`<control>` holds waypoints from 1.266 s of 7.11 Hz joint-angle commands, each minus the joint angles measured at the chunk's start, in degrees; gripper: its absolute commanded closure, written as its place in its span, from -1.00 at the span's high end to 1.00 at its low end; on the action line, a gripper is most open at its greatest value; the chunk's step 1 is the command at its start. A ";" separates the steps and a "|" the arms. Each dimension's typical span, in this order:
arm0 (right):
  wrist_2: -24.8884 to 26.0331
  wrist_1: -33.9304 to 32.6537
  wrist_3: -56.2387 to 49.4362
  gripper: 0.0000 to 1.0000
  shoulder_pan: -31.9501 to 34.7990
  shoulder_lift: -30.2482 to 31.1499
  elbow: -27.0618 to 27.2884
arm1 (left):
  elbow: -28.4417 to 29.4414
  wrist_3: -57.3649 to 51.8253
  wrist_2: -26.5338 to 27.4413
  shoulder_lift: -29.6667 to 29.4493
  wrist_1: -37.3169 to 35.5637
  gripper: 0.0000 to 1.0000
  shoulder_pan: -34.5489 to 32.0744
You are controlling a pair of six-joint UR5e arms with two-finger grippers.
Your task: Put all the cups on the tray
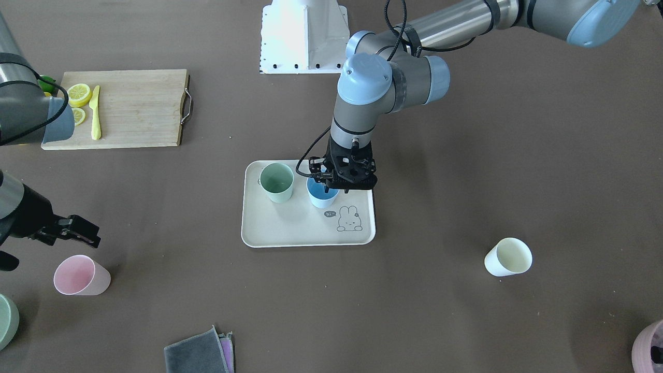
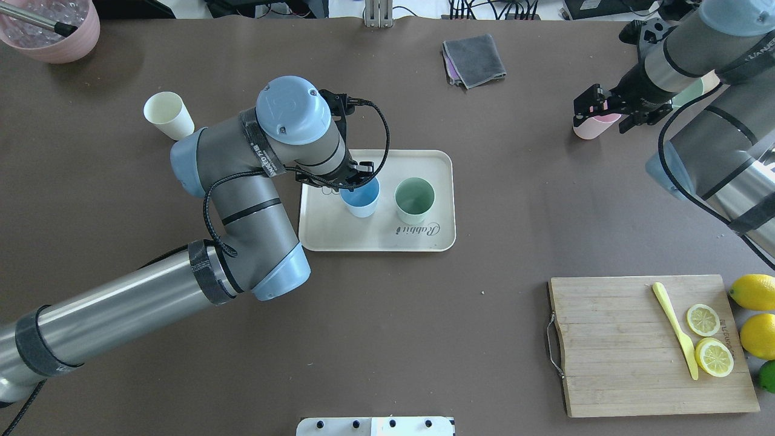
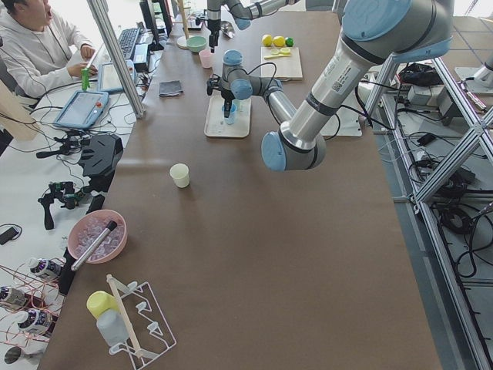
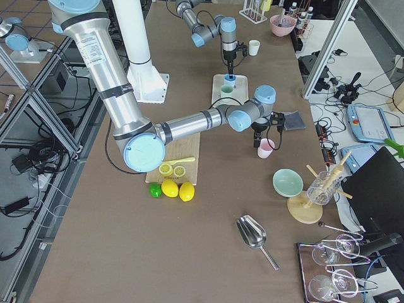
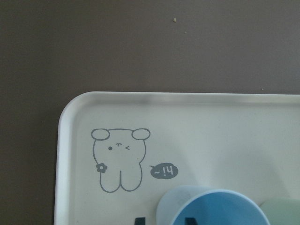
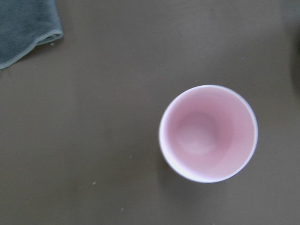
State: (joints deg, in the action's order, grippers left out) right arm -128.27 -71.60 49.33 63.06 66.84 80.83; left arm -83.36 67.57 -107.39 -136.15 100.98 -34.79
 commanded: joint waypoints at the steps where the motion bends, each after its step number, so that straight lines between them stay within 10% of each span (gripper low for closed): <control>1: 0.48 -0.03 0.67 0.90 1.71 -3.53 -7.32 | -0.31 0.02 0.60 0.00 -0.17 0.95 -1.06; 7: 0.57 0.14 3.75 0.40 -0.13 -4.70 -10.69 | -5.02 -10.01 -1.83 5.94 -1.21 0.95 -8.76; 9: 0.13 0.06 4.19 -0.99 -0.39 -4.61 -10.78 | -7.52 -24.15 -10.17 13.50 -1.75 0.95 -18.95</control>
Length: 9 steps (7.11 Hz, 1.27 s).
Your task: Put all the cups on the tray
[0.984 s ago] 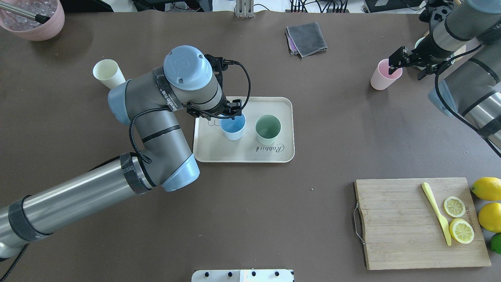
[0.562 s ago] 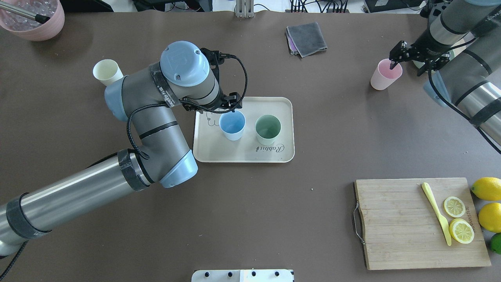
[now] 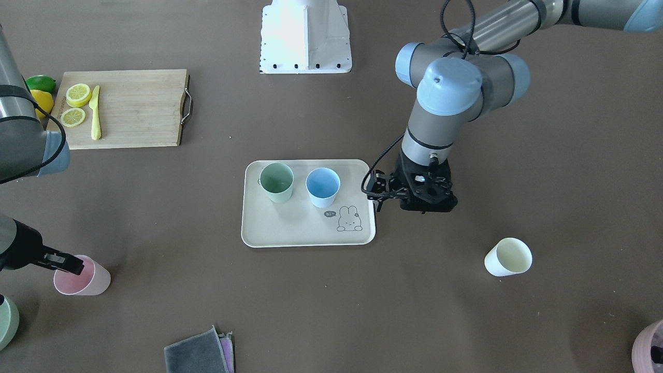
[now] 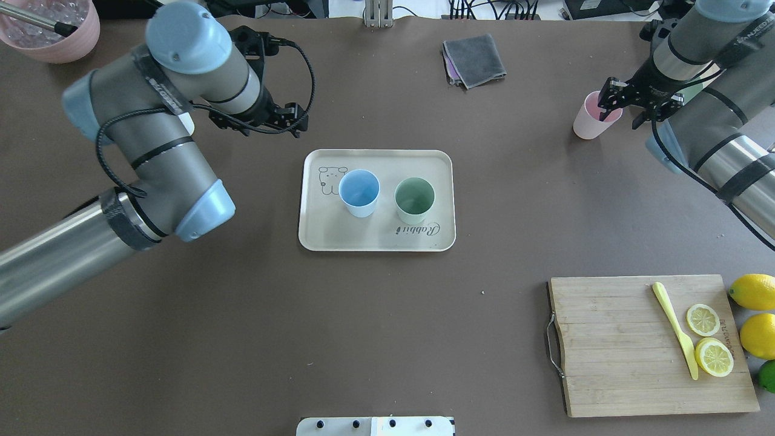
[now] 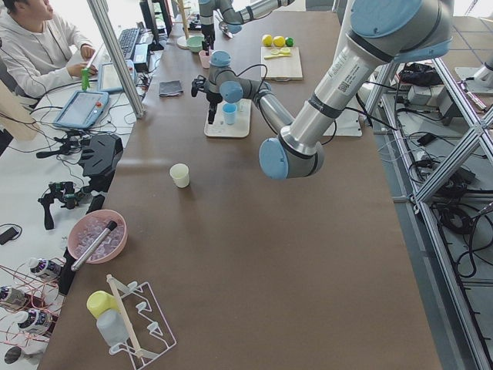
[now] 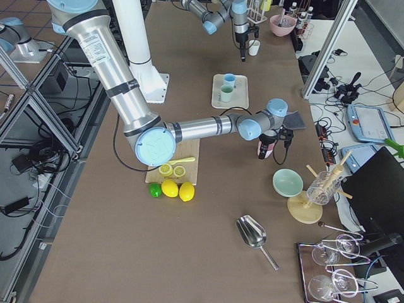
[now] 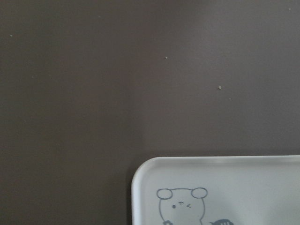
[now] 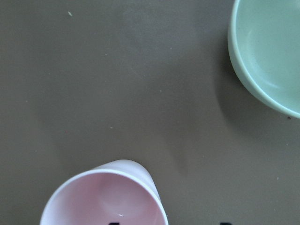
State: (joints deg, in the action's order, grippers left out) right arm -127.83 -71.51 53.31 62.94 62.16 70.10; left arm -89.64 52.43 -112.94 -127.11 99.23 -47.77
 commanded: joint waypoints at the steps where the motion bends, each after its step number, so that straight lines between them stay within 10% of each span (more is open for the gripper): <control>1: -0.92 -0.03 0.30 -1.00 -0.44 -0.02 0.03 | -0.72 -14.66 -5.35 6.33 -0.35 0.94 -9.59; 9: -1.72 0.23 21.02 -1.00 -13.17 -10.30 10.30 | 18.77 -15.43 -5.45 5.90 13.32 0.68 -13.49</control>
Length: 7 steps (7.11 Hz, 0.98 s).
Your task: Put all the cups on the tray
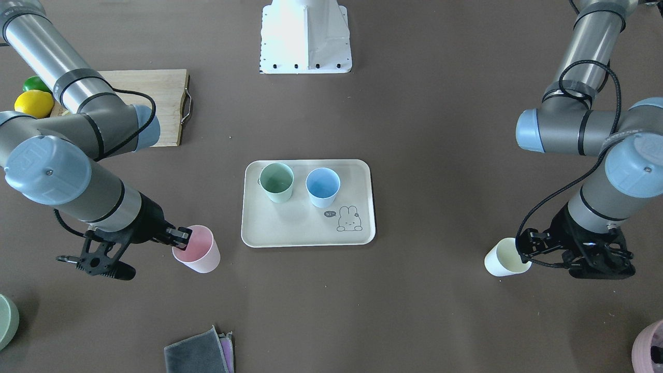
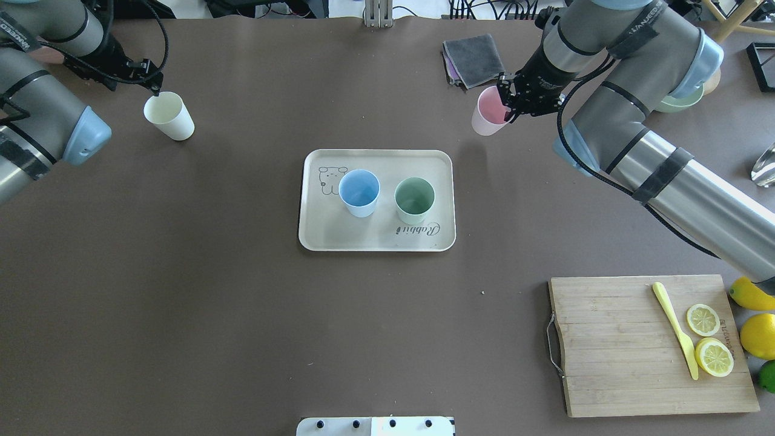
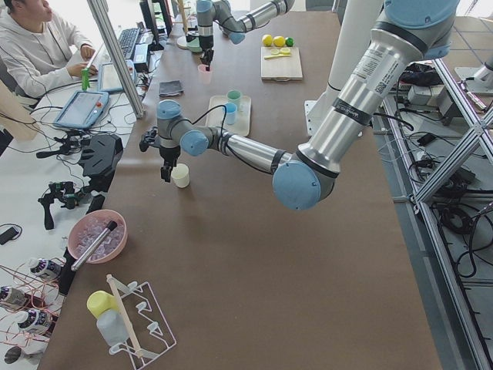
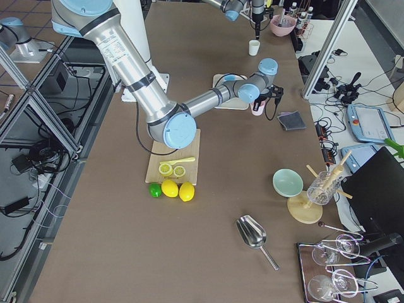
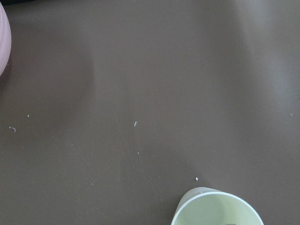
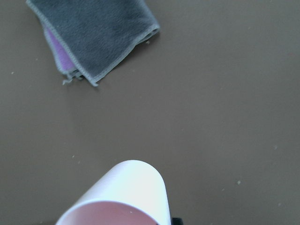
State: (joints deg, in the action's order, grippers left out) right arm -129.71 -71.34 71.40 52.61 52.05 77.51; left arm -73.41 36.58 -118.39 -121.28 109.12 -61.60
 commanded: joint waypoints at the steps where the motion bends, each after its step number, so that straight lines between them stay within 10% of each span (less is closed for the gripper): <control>1: 0.69 0.06 3.56 -1.00 -4.95 -0.89 2.91 | 4.22 0.42 0.09 0.51 5.56 0.61 1.39; 2: 0.78 0.15 3.65 -1.00 -6.19 -1.16 3.17 | 4.33 0.51 0.00 0.60 5.84 0.38 1.66; 4: 1.92 0.15 3.65 -1.00 -7.61 -1.86 3.35 | 3.54 4.19 -0.35 -0.09 5.67 -0.99 3.24; 7: 4.20 2.78 3.65 -1.00 -9.54 -1.87 2.65 | -0.14 8.83 -2.80 -5.00 3.83 -1.00 4.82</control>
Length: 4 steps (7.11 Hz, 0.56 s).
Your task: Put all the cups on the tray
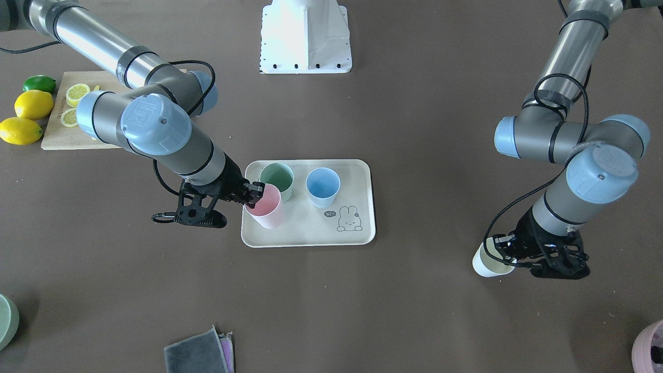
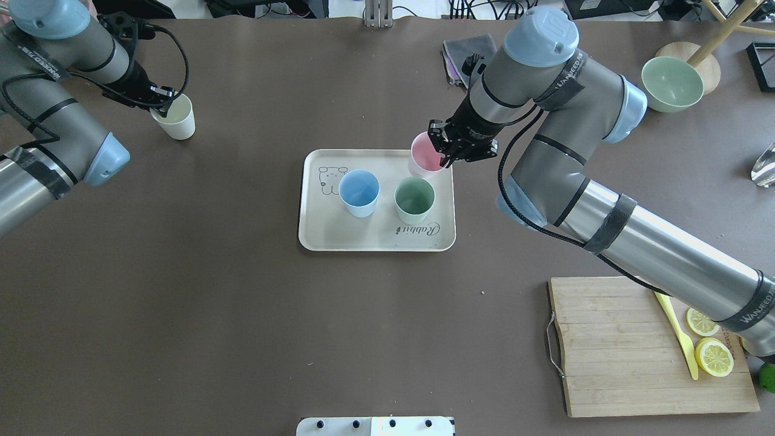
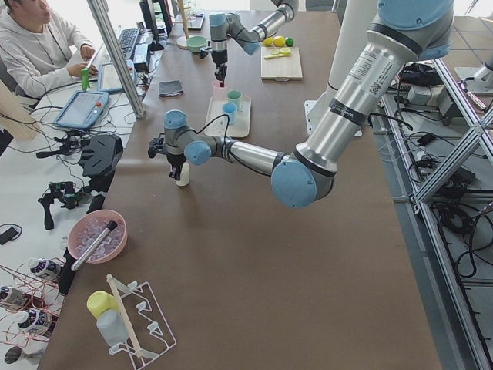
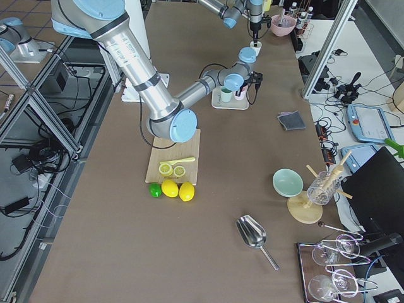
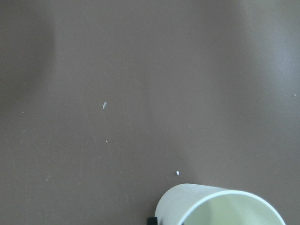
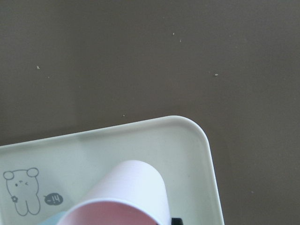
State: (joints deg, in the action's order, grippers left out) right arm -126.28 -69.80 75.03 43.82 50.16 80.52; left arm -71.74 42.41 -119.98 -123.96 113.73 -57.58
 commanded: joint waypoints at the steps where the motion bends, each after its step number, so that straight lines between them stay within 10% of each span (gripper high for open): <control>1: 0.77 1.33 0.02 -1.00 -0.75 0.03 -0.45 | -2.18 7.90 -1.22 -5.38 -0.97 -1.00 3.06; 2: 0.77 1.33 -0.06 -1.00 -0.75 -0.06 -0.62 | -2.61 12.57 -1.05 -6.98 -0.97 -1.00 5.61; 4: 2.34 1.42 -0.06 0.99 -0.75 -0.15 -0.80 | -5.95 19.18 -0.17 -7.69 -1.06 -1.00 10.89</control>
State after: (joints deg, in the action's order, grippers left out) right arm -125.14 -68.43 74.98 43.08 50.08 79.80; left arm -76.07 57.61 -120.55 -131.00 112.72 -49.73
